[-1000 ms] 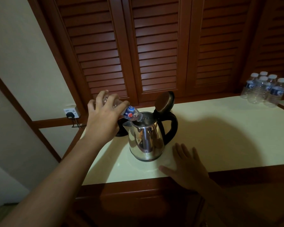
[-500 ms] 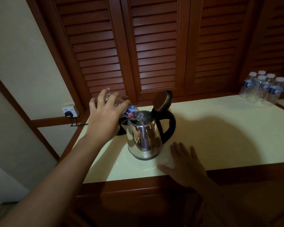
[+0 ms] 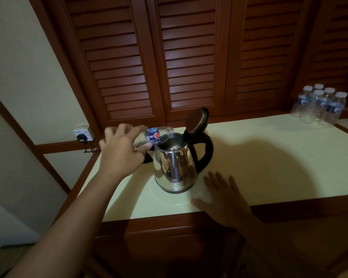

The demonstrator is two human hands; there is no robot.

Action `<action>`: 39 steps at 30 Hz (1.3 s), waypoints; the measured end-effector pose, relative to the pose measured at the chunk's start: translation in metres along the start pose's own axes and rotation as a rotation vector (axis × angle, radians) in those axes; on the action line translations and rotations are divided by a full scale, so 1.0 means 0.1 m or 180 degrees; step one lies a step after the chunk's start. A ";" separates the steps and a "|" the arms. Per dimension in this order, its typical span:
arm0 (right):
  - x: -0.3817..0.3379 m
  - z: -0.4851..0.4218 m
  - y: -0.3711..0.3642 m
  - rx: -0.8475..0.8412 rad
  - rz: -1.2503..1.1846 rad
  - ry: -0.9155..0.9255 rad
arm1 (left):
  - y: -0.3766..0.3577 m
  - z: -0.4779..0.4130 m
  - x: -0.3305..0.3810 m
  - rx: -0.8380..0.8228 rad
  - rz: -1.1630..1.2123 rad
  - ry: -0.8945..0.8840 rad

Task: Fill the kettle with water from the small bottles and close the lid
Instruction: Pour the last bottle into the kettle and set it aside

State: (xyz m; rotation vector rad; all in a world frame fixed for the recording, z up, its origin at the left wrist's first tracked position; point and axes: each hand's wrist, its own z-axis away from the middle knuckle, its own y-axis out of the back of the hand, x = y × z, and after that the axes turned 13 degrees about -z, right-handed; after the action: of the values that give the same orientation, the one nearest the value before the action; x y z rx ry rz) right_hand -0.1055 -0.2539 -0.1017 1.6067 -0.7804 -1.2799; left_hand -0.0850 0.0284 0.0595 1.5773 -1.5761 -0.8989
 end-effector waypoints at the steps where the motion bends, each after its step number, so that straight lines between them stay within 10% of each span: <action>1: 0.00 0.00 0.00 0.0004 -0.0031 0.0022 | -0.01 0.04 -0.01 -0.0093 0.0250 0.0108; 15: 0.02 0.11 0.03 0.0572 -0.1044 0.0533 | -0.26 1.27 0.22 -0.0531 0.3259 0.1229; 39: -0.40 0.41 0.68 0.0087 -0.1848 0.1440 | -0.23 1.76 0.25 -0.1351 0.3614 0.0775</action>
State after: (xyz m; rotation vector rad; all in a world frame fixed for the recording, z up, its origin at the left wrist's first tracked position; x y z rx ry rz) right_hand -0.1515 -0.2559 -0.0254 2.1312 -0.0434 -1.2108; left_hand -0.2262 0.0010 -0.0475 0.3185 -1.6075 -0.3249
